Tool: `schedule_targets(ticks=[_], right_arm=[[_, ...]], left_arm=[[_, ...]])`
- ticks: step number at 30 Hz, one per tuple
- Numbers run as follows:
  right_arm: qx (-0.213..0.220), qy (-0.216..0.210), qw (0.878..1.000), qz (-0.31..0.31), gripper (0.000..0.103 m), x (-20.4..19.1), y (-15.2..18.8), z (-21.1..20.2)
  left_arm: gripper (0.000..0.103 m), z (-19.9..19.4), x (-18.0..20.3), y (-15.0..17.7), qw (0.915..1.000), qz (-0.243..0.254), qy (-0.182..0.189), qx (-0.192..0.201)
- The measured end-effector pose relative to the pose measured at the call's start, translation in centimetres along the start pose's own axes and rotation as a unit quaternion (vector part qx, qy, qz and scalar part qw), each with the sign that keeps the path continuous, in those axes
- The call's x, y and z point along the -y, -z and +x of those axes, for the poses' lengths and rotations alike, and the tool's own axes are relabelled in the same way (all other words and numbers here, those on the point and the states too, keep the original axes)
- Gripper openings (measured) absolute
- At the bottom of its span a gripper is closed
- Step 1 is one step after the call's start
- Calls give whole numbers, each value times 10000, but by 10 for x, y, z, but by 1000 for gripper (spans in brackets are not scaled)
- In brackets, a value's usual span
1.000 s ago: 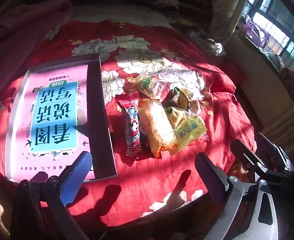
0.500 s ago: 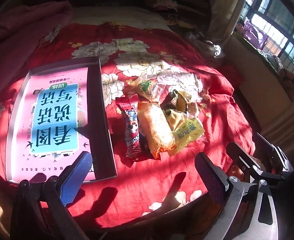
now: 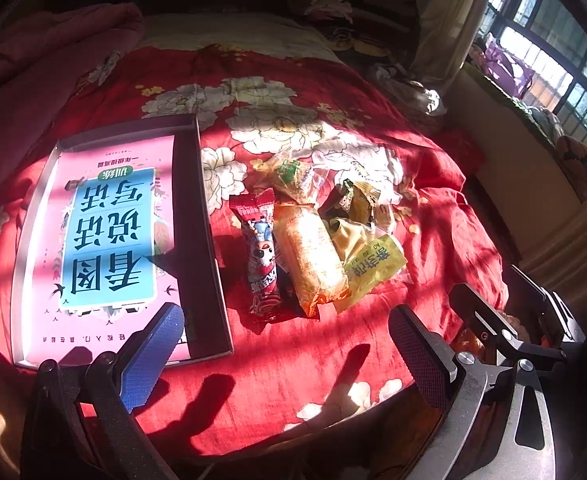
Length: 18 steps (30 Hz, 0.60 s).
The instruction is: Organize snacks
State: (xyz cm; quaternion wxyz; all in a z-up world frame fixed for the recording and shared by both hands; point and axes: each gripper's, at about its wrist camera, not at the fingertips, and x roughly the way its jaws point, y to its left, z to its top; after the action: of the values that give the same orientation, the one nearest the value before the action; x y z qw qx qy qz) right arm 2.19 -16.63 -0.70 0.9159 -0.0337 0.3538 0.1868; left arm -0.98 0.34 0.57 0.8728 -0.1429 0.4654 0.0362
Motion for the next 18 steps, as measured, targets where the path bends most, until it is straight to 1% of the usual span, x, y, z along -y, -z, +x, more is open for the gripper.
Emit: schedule_targets(ticks=[18], right_arm=[[-38, 37, 10000, -17, 103, 1, 1, 1]], left_arm=[[103, 1, -1, 0, 10000, -11, -6, -35]])
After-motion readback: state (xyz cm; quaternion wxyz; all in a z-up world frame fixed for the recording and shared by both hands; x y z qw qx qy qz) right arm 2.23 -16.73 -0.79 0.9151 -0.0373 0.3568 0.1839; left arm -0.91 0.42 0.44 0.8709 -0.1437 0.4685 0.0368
